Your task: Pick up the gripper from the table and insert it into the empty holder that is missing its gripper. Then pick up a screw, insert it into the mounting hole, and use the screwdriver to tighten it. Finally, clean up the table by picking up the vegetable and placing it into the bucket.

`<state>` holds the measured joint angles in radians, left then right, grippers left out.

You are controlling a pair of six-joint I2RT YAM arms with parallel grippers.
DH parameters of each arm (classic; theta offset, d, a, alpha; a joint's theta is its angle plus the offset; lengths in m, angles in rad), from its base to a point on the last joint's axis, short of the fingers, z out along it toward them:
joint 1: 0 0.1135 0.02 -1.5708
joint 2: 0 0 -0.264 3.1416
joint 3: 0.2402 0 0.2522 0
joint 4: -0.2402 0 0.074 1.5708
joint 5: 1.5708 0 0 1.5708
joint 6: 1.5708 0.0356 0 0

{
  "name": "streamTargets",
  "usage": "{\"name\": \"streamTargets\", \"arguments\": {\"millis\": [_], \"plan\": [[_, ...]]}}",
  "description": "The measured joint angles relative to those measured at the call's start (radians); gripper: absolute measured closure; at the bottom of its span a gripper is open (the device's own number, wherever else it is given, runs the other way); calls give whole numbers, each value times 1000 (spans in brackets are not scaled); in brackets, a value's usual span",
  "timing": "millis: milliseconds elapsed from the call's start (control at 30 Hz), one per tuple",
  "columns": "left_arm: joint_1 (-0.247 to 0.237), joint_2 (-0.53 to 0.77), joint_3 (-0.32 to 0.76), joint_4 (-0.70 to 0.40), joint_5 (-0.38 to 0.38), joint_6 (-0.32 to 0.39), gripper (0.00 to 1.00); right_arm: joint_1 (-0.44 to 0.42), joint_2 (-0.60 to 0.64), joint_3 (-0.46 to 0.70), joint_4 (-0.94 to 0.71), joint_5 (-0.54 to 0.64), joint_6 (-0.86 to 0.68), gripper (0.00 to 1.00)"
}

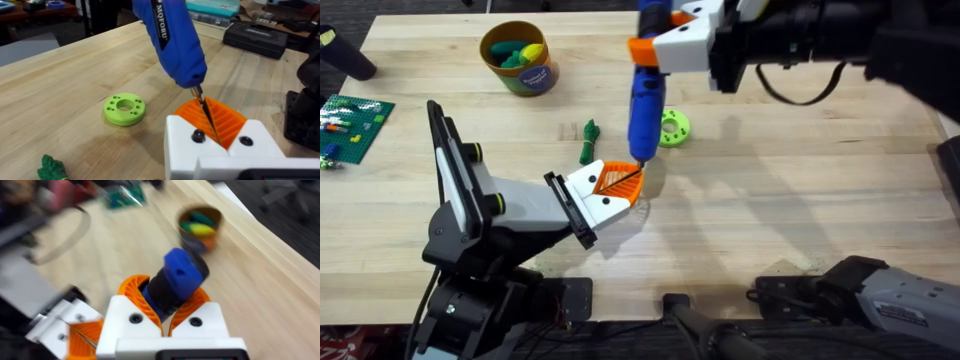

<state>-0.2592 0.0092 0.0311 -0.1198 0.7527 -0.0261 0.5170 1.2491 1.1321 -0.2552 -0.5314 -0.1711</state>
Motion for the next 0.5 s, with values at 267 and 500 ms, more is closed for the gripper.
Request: {"name": "streamTargets", "arguments": {"millis": [267, 500], "plan": [[0, 3, 0, 4, -6, 3, 992, -8, 24, -9, 242, -106, -54, 942], [0, 3, 0, 4, -5, 4, 992, 10, 1, 4, 354, -195, -74, 942]]}}
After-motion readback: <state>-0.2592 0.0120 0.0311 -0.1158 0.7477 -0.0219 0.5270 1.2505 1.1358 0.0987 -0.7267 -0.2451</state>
